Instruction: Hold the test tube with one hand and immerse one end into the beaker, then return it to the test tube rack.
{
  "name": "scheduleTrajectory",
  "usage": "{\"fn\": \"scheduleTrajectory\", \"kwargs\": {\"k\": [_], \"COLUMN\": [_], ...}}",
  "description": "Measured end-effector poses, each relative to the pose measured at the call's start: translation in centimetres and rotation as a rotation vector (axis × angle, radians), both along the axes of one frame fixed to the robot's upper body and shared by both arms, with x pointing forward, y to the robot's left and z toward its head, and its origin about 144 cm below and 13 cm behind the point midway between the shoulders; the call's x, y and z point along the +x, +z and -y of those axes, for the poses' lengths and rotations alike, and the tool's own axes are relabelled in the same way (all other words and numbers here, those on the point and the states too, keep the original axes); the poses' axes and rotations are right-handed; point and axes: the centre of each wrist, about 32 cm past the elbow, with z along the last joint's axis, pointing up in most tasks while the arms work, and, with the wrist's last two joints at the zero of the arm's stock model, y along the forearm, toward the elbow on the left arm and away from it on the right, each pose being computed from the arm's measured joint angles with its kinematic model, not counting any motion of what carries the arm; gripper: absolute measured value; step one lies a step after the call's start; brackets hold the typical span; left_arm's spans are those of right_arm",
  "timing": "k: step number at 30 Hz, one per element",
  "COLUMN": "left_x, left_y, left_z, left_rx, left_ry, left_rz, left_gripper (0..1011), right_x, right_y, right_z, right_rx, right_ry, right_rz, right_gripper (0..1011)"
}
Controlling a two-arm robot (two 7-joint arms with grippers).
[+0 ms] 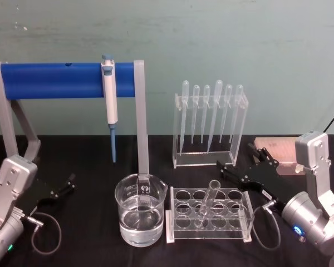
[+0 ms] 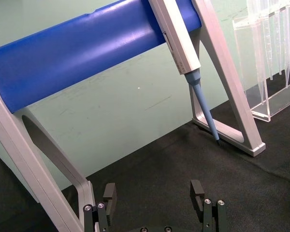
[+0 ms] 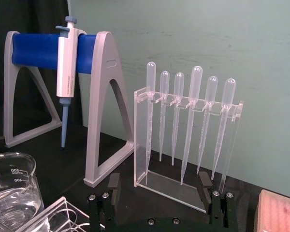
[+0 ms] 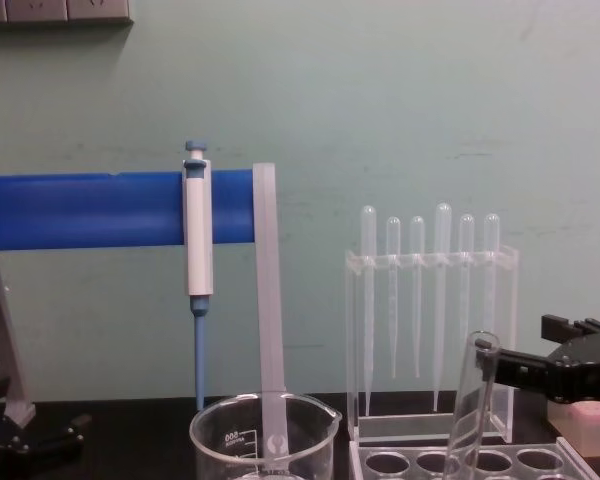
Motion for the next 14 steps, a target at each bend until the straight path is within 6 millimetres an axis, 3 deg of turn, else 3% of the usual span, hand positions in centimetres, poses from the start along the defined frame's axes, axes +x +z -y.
{"fn": "scheduleTrajectory", "kwargs": {"k": [14], "left_x": [0.0], "left_y": [0.0], "left_z": [0.0], "left_rx": [0.0], "left_ry": [0.0], "left_rz": [0.0], "left_gripper": [1000], "right_x": [-0.05], "right_y": [0.06], "right_z": [-0.06], "right_rx": [-0.002], "right_ry": [-0.004], "right_rz": [0.004], "right_gripper": [1002]}}
